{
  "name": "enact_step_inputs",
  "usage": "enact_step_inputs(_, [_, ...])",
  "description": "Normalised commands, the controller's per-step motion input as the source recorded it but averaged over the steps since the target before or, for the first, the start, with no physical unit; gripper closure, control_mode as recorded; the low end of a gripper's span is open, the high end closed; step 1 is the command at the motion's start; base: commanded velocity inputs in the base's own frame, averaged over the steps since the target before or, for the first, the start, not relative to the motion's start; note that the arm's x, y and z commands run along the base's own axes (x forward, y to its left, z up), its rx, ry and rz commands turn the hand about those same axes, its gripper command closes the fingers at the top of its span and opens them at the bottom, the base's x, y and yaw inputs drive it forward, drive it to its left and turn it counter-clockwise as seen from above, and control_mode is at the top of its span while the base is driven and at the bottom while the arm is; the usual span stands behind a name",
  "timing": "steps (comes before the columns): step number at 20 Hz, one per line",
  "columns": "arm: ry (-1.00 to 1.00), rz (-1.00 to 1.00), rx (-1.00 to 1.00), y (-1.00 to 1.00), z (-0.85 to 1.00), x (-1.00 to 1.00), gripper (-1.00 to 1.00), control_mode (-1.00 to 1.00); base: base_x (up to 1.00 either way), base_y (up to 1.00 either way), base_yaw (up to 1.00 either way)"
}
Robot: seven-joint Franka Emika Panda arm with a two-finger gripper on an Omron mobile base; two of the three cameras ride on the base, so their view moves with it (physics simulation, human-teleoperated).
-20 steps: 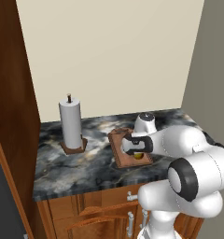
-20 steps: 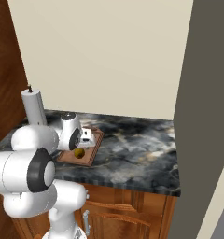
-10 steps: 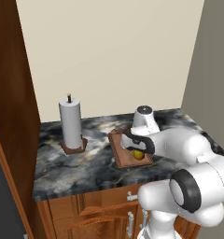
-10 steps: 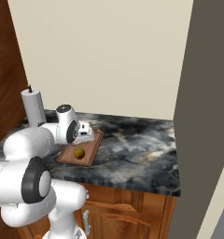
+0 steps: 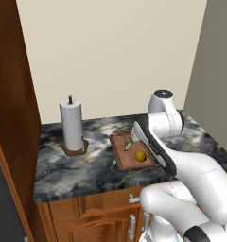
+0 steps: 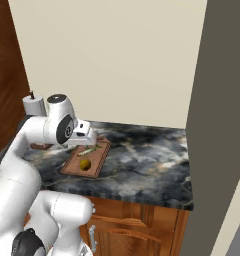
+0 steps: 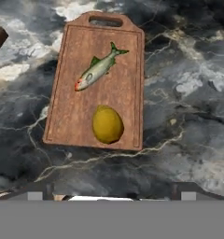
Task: Retrieve a lemon from the fridge and place it on the cutting board with the fish.
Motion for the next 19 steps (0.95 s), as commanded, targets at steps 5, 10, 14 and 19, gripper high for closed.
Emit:
enact_step_inputs(5, [0.00, -0.38, 0.15, 0.00, 0.94, -1.00, -1.00, -1.00, 0.00, 0.00, 0.00])
enact_step_inputs(10, [-0.20, -0.27, 0.08, 0.01, 1.00, -1.00, -1.00, -1.00, 0.00, 0.00, 0.00])
enact_step_inputs(14, [-0.35, -0.02, -0.04, 0.00, 0.75, -0.62, -1.00, -1.00, 0.00, 0.00, 0.00])
enact_step_inputs(19, [-0.10, 0.11, -0.13, 0.00, 0.62, -0.13, -1.00, -1.00, 0.00, 0.00, 0.00])
